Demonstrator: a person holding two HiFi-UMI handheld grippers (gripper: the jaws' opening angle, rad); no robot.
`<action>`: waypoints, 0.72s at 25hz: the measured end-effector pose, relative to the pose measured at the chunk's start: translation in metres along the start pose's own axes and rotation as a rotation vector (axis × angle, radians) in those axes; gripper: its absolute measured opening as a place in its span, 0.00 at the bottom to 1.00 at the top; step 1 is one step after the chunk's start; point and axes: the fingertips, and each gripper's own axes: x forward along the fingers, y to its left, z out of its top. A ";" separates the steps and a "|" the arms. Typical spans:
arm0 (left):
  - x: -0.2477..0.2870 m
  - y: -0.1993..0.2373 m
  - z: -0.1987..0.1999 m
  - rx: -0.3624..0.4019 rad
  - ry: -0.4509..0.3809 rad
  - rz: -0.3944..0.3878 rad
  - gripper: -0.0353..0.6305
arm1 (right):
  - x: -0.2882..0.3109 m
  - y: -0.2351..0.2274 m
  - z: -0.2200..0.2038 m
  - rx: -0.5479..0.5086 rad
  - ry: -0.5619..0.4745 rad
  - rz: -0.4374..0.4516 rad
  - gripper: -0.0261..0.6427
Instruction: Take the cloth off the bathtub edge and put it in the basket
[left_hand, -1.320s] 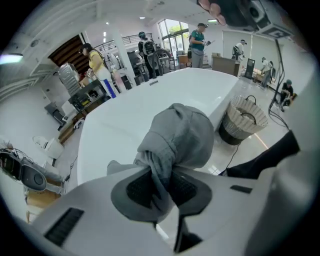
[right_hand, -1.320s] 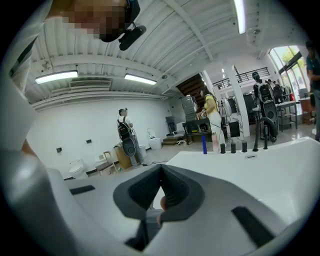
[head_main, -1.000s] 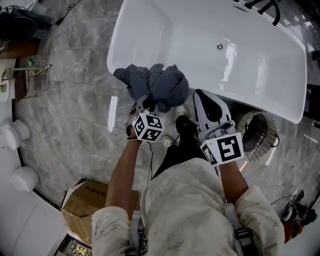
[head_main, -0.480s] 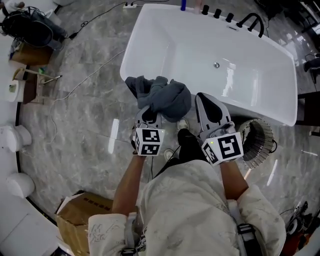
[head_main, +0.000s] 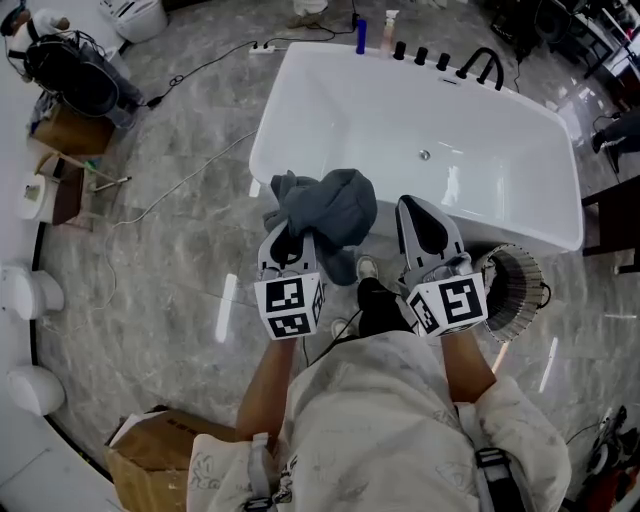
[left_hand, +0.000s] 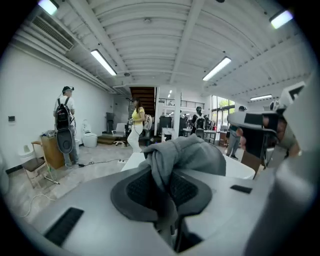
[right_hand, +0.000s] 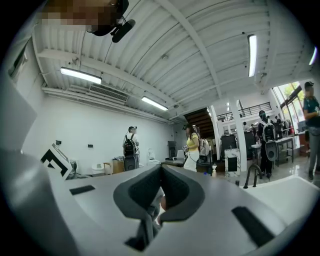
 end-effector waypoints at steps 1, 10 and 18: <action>-0.009 0.001 0.009 -0.012 -0.028 0.003 0.15 | -0.005 0.003 0.005 -0.002 -0.007 -0.007 0.02; -0.065 0.001 0.080 -0.062 -0.247 0.002 0.15 | -0.039 0.017 0.041 -0.031 -0.065 -0.061 0.02; -0.085 -0.028 0.120 -0.061 -0.345 -0.062 0.15 | -0.068 0.002 0.056 -0.051 -0.096 -0.159 0.02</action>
